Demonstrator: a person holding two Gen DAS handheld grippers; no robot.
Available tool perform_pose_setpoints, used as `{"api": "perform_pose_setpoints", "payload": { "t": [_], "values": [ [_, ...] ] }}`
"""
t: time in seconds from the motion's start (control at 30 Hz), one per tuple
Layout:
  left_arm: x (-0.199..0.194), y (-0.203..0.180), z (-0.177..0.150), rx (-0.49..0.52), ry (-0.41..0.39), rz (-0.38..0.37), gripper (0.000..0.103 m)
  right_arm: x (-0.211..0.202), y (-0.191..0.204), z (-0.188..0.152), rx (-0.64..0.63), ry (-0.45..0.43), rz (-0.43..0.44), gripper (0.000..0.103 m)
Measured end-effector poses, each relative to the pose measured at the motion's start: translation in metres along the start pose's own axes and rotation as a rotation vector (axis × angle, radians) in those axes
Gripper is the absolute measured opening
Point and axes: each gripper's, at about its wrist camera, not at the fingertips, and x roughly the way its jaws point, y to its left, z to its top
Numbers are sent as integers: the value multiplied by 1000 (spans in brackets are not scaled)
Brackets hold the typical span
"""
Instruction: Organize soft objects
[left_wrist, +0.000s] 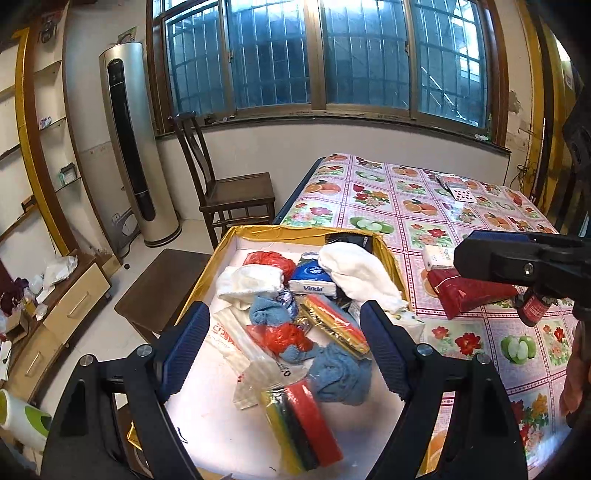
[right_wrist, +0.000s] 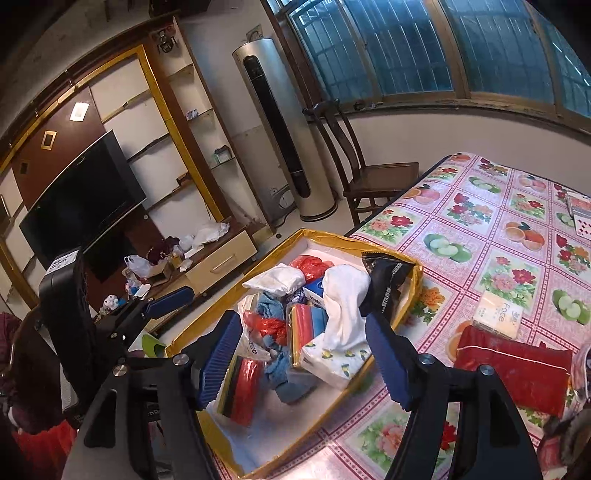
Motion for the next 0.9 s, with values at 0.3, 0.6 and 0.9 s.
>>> {"api": "perform_pose_setpoints", "payload": {
  "t": [0.3, 0.6, 0.9],
  "values": [
    [-13, -44, 5, 60, -34, -9, 84, -54, -33, -22, 37, -36, -36, 74],
    [-25, -90, 11, 132, -53, -31, 84, -103, -69, -52, 91, -61, -69, 79],
    [3, -134, 34, 151, 83, -183, 84, -171, -117, -71, 120, -104, -187, 84]
  ]
}}
